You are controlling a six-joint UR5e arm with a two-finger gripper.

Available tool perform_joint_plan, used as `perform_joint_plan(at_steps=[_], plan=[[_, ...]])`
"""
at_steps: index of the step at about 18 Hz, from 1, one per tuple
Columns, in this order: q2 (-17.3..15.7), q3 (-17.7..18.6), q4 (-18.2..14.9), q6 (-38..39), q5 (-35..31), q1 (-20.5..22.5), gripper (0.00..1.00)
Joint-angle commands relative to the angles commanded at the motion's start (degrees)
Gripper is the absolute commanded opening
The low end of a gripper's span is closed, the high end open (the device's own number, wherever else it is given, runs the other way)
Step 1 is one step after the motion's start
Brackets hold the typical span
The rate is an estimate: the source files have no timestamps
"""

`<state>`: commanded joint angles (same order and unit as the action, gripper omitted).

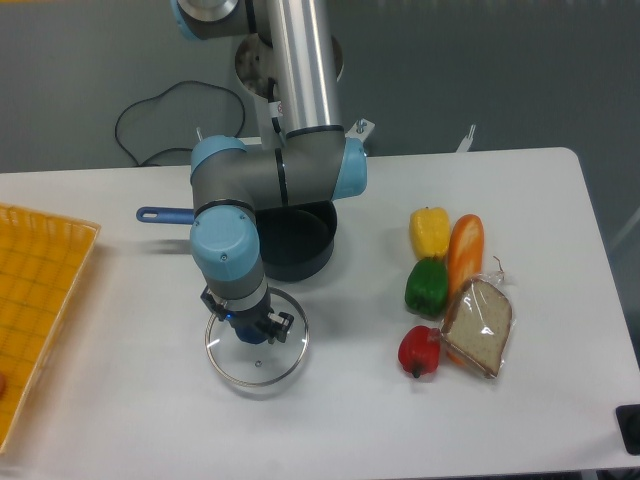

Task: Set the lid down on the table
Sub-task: 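Lower the glass lid flat onto the table beside the saucepan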

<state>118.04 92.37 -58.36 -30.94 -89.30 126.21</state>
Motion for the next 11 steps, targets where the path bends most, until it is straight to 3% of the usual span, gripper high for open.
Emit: perform_joint_plan(at_steps=[11], plan=[[0.97,-0.09,1.23,2.11,1.23,-0.35,0.49]])
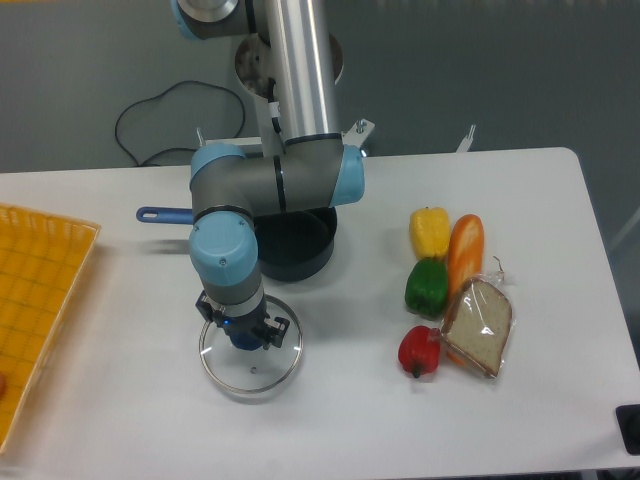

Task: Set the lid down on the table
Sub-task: 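Lower the glass lid flat onto the table beside the saucepan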

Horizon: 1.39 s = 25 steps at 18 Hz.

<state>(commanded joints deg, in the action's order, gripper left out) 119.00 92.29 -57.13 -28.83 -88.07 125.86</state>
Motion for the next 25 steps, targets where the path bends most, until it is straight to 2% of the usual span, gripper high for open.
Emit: perform_joint_plan(at_steps=[25], plan=[[1.76,-0.18,0.09,0.26,-0.18,-0.53,0.49]])
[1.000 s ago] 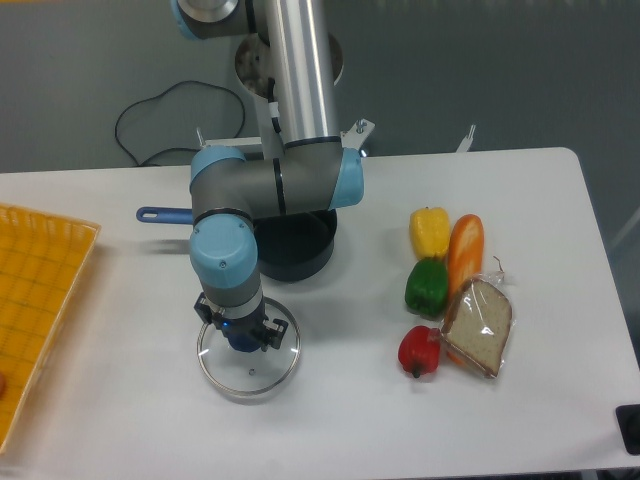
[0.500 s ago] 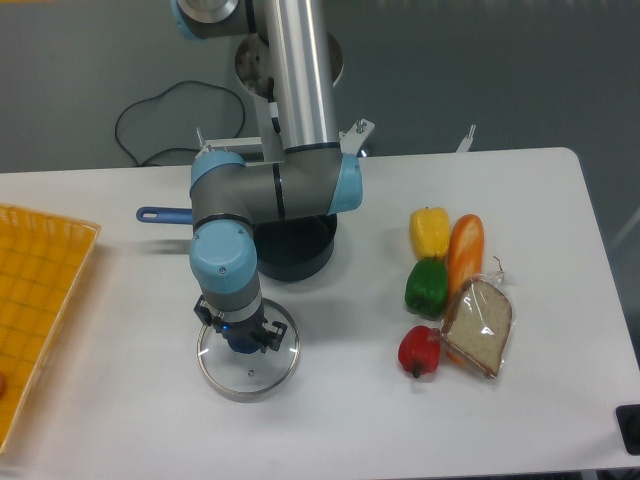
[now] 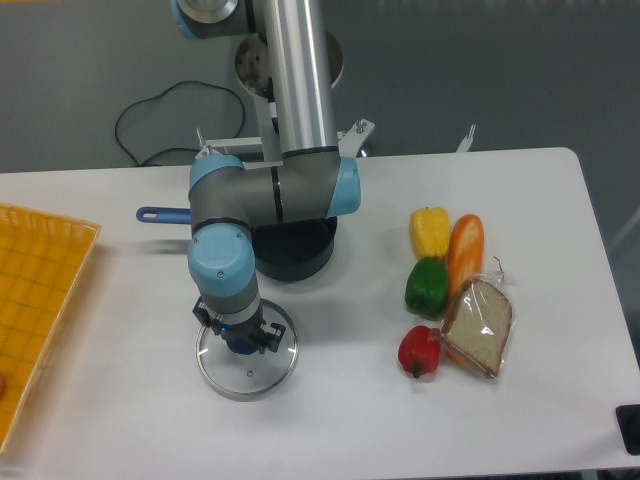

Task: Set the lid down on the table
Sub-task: 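Lower the glass lid flat onto the table beside the saucepan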

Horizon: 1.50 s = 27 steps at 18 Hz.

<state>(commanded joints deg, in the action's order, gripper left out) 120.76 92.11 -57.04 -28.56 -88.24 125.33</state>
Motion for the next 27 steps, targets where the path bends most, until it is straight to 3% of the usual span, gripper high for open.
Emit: perform_joint_plan(at_steps=[10,18,27], plan=[[0.27,-0.09,0.0,0.09,-0.18,0.0,0.5],[0.35,-0.09,0.0,0.0,-0.18,-0.09,0.62],[0.79,-0.44,0.0,0.09,-0.7,-0.53,0.63]])
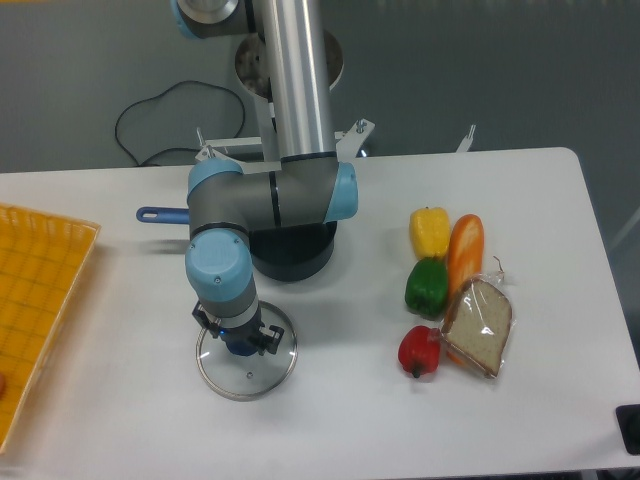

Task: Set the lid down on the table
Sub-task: 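Lower the glass lid flat onto the table beside the saucepan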

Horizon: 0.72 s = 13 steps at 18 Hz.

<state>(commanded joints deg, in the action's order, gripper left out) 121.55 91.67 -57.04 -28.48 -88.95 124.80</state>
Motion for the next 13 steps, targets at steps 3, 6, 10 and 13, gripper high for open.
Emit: perform_joint_plan(at_steps=[3,6,10,13], plan=[[0.09,0.0,0.0,0.0,-0.09,0.0,0.69],[0.09,-0.09,0.0,0.0,-0.09,0.0,0.76],[0.09,-0.09,0.0,-0.09,-0.09,0.0,0.87],[0.0,-0.09,0.0,-0.09,-0.09,0.0,0.91]])
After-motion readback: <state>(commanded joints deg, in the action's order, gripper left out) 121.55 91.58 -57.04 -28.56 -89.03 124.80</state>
